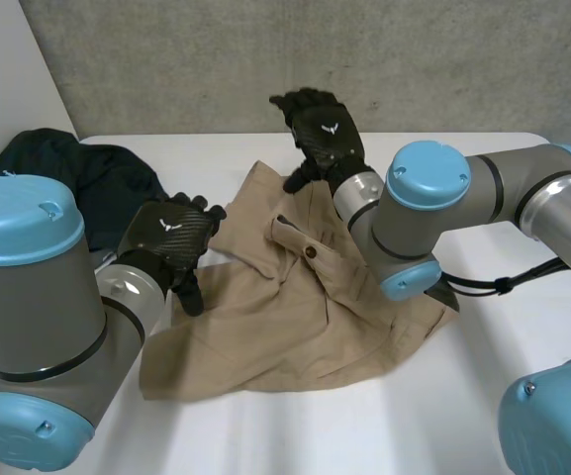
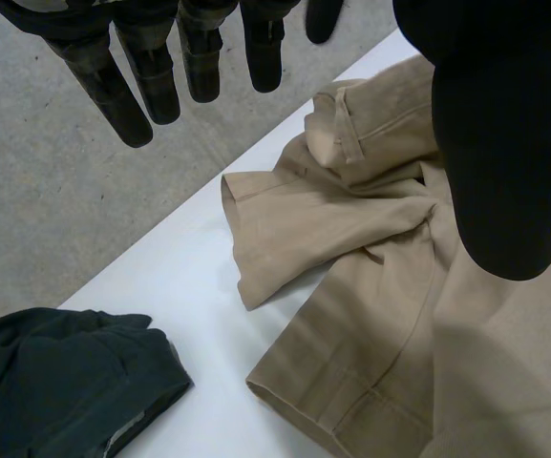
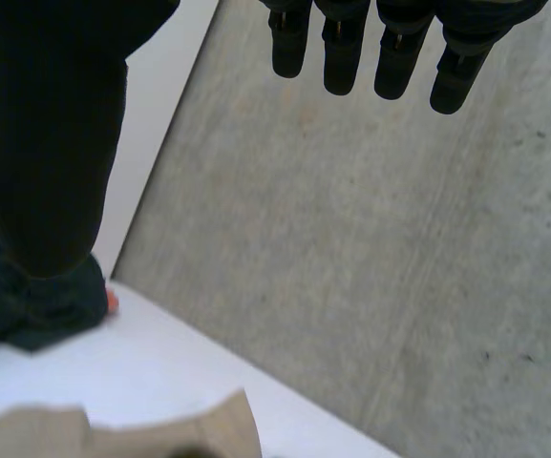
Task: Fold the laundry.
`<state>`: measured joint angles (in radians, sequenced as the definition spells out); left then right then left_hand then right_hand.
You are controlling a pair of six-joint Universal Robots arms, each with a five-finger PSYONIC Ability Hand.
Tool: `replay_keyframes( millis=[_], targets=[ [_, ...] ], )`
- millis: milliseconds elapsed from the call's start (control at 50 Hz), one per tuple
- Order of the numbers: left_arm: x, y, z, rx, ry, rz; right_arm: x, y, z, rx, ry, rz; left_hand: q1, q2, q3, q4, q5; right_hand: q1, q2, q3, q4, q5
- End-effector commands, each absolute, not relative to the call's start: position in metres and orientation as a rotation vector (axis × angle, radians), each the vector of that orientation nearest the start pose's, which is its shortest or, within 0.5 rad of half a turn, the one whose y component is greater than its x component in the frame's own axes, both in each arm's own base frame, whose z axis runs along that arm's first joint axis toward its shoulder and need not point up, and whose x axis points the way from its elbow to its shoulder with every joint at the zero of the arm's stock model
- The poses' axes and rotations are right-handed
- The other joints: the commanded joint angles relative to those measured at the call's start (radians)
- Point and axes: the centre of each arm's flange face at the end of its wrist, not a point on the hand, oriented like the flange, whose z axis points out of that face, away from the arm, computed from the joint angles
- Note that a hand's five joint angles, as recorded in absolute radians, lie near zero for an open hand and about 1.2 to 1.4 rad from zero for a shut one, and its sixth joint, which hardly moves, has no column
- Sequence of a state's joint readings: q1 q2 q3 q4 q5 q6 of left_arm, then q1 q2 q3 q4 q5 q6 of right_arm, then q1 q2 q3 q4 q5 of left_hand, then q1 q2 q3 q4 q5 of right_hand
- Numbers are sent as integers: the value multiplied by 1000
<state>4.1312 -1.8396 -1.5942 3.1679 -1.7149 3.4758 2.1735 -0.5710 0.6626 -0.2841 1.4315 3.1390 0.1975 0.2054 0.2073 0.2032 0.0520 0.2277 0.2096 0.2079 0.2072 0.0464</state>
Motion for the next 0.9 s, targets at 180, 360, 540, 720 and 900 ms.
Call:
replay_keyframes(
  millis=[180, 360, 540, 720, 900],
  targets=[
    [-284, -212, 217, 1003, 2327, -1929, 420, -330, 143, -961, 1790, -1842, 10, 2, 0, 4, -19, -53, -35, -33, -33, -46],
    [-284, -213, 215, 999, 2327, -1928, 431, -338, 133, -919, 1701, -1942, 10, 2, 0, 4, -19, -53, -35, -33, -33, -46],
    [-278, -216, 212, 981, 2337, -1906, 432, -364, 122, -907, 1740, -2143, 10, 2, 0, 4, -19, -53, -35, -33, -33, -46],
    [-273, -223, 214, 963, 2337, -1903, 373, -441, 185, -483, 1599, -2839, 10, 2, 0, 4, -19, -53, -35, -33, -33, -46],
    [-278, -213, 215, 994, 2338, -1912, 344, -444, 177, -601, 1828, -2708, 10, 2, 0, 4, -19, -53, -35, -33, -33, -46]
  ],
)
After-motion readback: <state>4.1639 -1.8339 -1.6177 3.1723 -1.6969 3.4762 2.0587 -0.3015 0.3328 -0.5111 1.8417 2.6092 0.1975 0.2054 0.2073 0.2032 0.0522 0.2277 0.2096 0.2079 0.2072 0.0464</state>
